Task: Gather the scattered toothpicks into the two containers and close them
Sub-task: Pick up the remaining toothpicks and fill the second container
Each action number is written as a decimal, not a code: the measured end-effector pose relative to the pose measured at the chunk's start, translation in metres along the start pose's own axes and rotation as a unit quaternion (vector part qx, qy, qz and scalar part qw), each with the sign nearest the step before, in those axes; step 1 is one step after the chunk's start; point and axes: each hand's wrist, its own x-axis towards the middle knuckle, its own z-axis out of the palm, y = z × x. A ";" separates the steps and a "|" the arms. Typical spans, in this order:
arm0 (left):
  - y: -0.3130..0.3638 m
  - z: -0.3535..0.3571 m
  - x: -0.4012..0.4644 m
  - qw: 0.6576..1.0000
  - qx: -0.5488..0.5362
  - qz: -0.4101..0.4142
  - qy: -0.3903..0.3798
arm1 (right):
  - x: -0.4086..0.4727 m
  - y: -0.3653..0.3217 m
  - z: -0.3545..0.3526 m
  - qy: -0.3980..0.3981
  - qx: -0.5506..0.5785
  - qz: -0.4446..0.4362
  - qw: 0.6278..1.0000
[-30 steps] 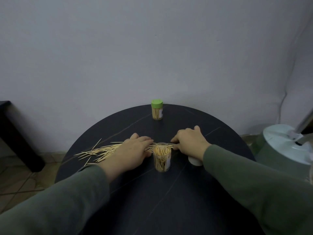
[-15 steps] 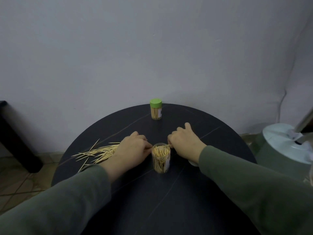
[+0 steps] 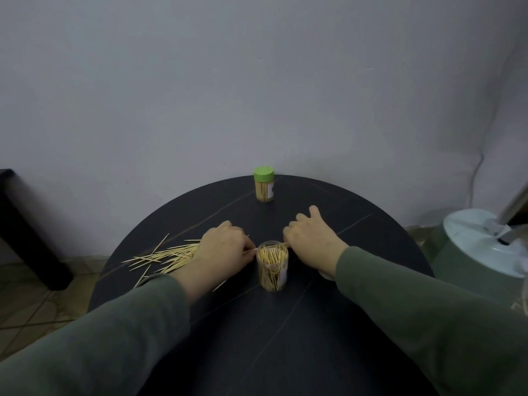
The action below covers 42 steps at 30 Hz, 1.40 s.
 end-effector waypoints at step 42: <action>-0.002 -0.035 -0.015 0.961 -0.237 -0.102 0.095 | -0.034 0.013 -0.034 0.125 0.543 0.127 0.821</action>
